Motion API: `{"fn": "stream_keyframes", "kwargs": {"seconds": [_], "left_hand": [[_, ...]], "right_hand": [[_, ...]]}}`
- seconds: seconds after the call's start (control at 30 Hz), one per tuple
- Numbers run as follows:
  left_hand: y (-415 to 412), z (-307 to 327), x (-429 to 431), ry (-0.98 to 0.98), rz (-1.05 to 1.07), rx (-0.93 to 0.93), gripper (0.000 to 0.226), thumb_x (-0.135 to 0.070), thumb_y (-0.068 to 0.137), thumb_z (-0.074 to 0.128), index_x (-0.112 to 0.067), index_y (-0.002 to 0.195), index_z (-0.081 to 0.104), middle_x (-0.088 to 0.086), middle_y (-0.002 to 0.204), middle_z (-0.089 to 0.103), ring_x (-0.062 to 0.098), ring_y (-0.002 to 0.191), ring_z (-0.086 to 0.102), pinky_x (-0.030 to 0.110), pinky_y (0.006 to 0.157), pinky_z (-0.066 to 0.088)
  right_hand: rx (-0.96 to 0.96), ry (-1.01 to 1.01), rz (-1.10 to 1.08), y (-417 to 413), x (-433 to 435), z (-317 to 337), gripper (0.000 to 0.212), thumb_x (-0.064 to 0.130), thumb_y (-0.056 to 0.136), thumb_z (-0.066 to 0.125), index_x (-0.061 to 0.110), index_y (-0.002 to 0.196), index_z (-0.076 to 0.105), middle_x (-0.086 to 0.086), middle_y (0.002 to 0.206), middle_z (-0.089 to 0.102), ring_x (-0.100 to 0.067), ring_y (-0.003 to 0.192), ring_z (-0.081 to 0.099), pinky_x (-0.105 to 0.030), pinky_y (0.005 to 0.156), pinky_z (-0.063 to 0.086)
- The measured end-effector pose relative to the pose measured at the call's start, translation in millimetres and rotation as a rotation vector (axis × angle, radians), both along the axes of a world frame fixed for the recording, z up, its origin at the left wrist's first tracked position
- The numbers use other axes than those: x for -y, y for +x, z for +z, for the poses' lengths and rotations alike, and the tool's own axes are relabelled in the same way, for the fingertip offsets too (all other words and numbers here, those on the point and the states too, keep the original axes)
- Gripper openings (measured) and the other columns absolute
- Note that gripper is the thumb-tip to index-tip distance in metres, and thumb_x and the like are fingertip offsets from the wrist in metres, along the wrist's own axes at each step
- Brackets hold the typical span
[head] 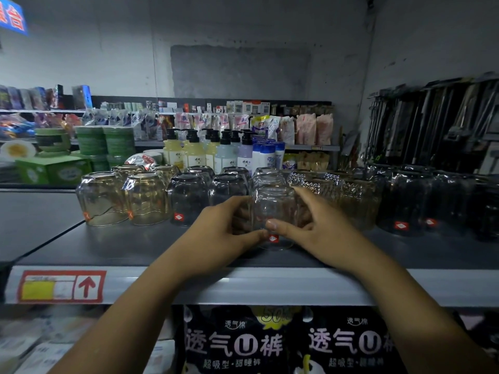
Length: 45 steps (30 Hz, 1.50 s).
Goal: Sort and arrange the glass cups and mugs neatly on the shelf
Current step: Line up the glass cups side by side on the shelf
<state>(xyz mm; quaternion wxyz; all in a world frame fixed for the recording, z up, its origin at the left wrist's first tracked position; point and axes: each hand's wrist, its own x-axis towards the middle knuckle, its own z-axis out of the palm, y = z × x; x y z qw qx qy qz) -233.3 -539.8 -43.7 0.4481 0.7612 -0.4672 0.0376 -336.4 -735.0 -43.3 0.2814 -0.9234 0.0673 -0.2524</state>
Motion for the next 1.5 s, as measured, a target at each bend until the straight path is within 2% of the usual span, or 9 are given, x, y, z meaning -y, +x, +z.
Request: {"fn": "stream_keyframes", "kwargs": {"seconds": [0.07,0.17,0.23,0.3,0.4,0.77,0.93,1.3,1.5], "left_hand": [[0,0,1,0.003,0.018,0.006,0.073,-0.039,0.082,0.083,-0.026,0.145,0.049,-0.014,0.107,0.071,-0.007,0.091,0.069,0.017,0.084,0.057],[-1,1,3,0.005,0.051,0.044,0.084,-0.055,0.075,0.083,-0.034,0.146,0.043,-0.019,0.104,0.069,-0.010,0.092,0.067,0.020,0.085,0.058],[-1,2,4,0.010,0.064,0.056,0.086,-0.058,0.073,0.082,-0.034,0.146,0.043,-0.017,0.104,0.070,-0.009,0.091,0.068,0.025,0.088,0.059],[-2,2,3,0.014,0.064,0.051,0.083,-0.057,0.074,0.081,-0.034,0.145,0.044,-0.019,0.101,0.069,-0.012,0.093,0.066,0.017,0.086,0.057],[-4,2,3,0.004,0.046,0.034,0.080,-0.050,0.077,0.082,-0.031,0.146,0.045,-0.021,0.099,0.067,-0.015,0.092,0.064,0.006,0.079,0.052],[-3,2,3,-0.015,0.028,-0.004,0.082,-0.047,0.078,0.083,-0.031,0.149,0.045,-0.019,0.103,0.069,-0.014,0.094,0.066,0.007,0.082,0.052],[-3,2,4,-0.006,0.019,-0.005,0.080,-0.044,0.080,0.082,-0.031,0.149,0.044,-0.021,0.100,0.068,-0.011,0.094,0.067,0.010,0.085,0.054],[-2,2,6,-0.006,0.011,-0.017,0.079,-0.045,0.080,0.082,-0.029,0.147,0.044,-0.020,0.102,0.069,-0.011,0.097,0.067,0.016,0.092,0.055],[0,2,6,0.024,0.031,0.016,0.085,-0.049,0.080,0.081,-0.029,0.152,0.039,-0.009,0.114,0.073,-0.002,0.100,0.069,0.024,0.096,0.056]], "right_hand": [[0.094,0.005,0.014,-4,-1,8,0.084,0.084,0.080,0.050,0.034,0.147,0.045,0.008,0.141,0.052,-0.011,0.122,0.055,-0.041,0.104,0.048],[0.297,-0.064,0.026,2,5,33,0.035,0.026,0.106,0.047,0.023,0.140,0.058,0.004,0.138,0.058,-0.008,0.123,0.054,-0.033,0.107,0.044],[0.210,-0.172,0.028,17,15,52,0.047,0.001,0.102,0.042,0.024,0.140,0.058,0.001,0.145,0.056,-0.012,0.129,0.052,-0.027,0.105,0.041],[0.023,-0.290,0.038,37,23,66,0.065,-0.010,0.095,0.040,0.031,0.143,0.056,0.002,0.154,0.049,-0.017,0.139,0.046,-0.029,0.110,0.037],[-0.175,-0.362,0.044,57,28,75,0.075,-0.012,0.091,0.042,0.045,0.137,0.058,0.000,0.157,0.045,-0.025,0.132,0.051,-0.041,0.105,0.047],[-0.166,-0.365,0.067,53,41,72,0.070,-0.009,0.092,0.042,0.043,0.135,0.061,0.000,0.157,0.045,-0.018,0.114,0.057,-0.027,0.078,0.044],[-0.159,-0.389,0.054,57,40,69,0.072,-0.007,0.091,0.042,0.047,0.136,0.059,0.001,0.157,0.046,-0.023,0.130,0.053,-0.037,0.097,0.050],[-0.177,-0.371,0.063,57,38,65,0.065,-0.004,0.097,0.045,0.041,0.142,0.055,-0.006,0.154,0.049,-0.026,0.133,0.050,-0.034,0.103,0.045],[-0.181,-0.382,0.070,56,36,69,0.069,-0.006,0.094,0.044,0.044,0.140,0.056,-0.002,0.155,0.048,-0.024,0.134,0.050,-0.039,0.107,0.045]]}}
